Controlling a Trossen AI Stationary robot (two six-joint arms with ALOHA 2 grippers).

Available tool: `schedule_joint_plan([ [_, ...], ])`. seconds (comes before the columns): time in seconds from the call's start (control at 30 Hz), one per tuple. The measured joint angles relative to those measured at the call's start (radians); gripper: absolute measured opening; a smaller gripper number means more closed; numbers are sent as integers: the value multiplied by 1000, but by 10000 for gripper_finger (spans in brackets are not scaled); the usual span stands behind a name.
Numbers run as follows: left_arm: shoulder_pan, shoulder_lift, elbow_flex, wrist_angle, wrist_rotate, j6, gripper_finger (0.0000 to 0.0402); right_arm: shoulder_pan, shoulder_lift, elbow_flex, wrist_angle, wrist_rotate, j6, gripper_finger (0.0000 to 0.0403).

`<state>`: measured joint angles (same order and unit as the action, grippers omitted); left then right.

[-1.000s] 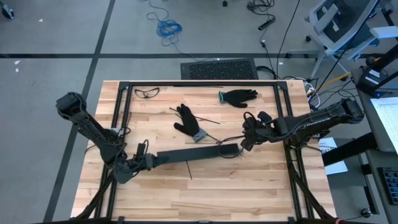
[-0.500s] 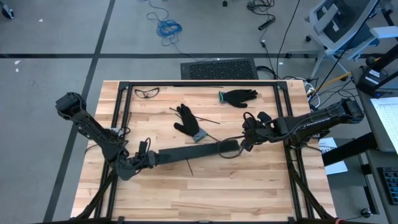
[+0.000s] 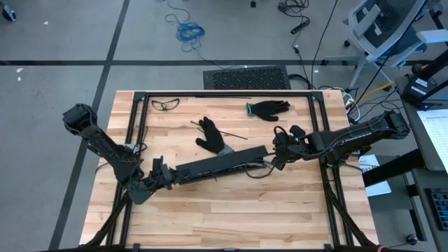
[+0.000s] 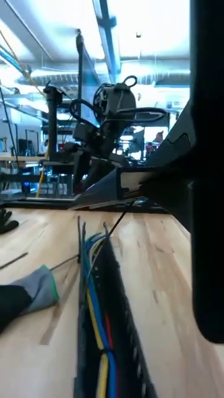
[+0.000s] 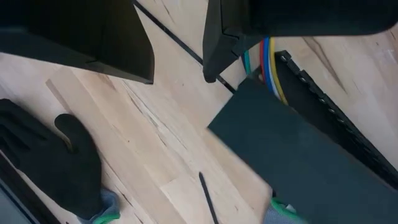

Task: Ziptie cables
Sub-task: Insert the black cover of the black cable duct

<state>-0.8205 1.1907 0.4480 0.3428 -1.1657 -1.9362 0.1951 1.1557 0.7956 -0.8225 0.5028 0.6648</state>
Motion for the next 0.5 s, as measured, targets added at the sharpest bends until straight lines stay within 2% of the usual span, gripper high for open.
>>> schedule_joint_plan([
  [0.2, 2, 0, 16, -26, 8, -31, 6, 0, 0, 0, -26, 13, -4, 126],
  [0.37, 14, 1, 44, -227, 80, -190, 6, -11, 0, 0, -29, 28, -8, 126],
  [0.5, 15, 0, 52, -247, 84, -214, 6, -20, 0, 0, -28, 28, -20, 126],
])
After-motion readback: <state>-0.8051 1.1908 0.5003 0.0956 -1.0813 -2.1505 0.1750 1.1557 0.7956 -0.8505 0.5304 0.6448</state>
